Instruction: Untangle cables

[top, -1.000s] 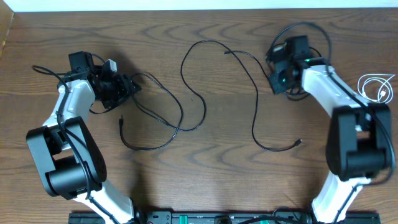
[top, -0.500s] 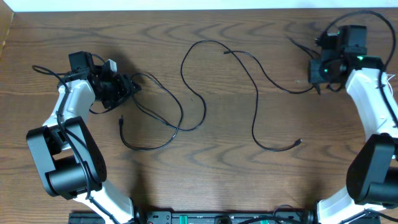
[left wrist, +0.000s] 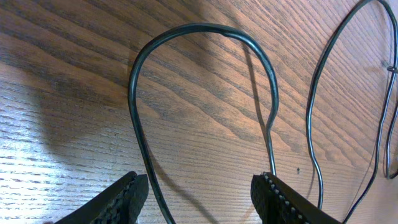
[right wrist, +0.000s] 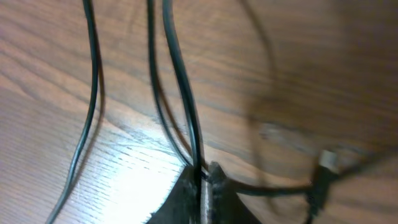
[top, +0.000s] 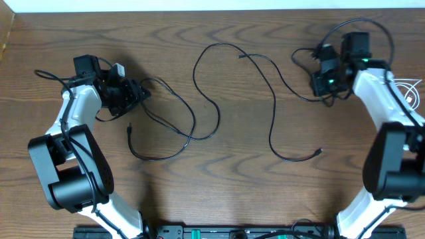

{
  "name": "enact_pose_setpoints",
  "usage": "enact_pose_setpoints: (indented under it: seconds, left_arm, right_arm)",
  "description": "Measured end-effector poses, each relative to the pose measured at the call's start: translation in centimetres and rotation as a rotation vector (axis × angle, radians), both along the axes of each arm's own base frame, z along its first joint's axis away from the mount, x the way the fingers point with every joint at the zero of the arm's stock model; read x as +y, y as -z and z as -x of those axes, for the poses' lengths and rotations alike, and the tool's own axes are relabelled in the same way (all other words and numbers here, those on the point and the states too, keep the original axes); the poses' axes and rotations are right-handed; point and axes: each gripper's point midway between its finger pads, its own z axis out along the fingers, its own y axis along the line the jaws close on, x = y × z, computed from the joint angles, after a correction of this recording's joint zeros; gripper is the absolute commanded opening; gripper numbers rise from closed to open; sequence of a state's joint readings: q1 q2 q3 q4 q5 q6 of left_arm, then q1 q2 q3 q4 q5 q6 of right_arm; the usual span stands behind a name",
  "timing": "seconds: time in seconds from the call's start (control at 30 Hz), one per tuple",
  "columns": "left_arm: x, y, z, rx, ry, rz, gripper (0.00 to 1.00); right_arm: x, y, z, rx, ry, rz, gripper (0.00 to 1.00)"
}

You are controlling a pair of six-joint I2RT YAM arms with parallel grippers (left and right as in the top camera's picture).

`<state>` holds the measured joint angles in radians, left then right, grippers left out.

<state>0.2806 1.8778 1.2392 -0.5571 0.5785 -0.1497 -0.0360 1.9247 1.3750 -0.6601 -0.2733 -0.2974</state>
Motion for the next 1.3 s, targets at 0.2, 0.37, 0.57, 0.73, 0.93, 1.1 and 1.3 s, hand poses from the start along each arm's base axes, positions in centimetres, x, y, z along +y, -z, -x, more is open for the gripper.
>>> enact_pose_setpoints:
  seconds: [0.2,0.37,0.57,0.73,0.93,1.1,1.3]
  left_arm:
    - [0.0,0.0,0.0,0.000,0.000,0.000,0.59]
    - [0.0,0.0,0.0,0.000,0.000,0.000,0.59]
    - [0.0,0.0,0.0,0.000,0.000,0.000,0.59]
    - [0.0,0.0,0.0,0.000,0.000,0.000,0.59]
    - [0.0,0.0,0.0,0.000,0.000,0.000,0.59]
    - [0.0,0.0,0.0,0.000,0.000,0.000,0.59]
    - [0.0,0.0,0.0,0.000,0.000,0.000,0.59]
  right_arm:
    - [0.9,3.1,0.1,0.045,-0.049,0.005,0.43]
    - [0.9,5.5,0.6,0.096,-0.070,0.010,0.44]
    - [0.9,5.7,0.5,0.092,-0.090,0.011,0.16]
    - [-0.2,6.0,0.8,0.113,-0.066,0.076,0.01]
    - [-3.8,6.1,0.5,0.132,0.084,0.212,0.01]
    - [-8.4,6.0,0.7,0.157,0.313,0.228,0.01]
    - [-14.4,6.1,2.7,0.213,0.555,0.217,0.01]
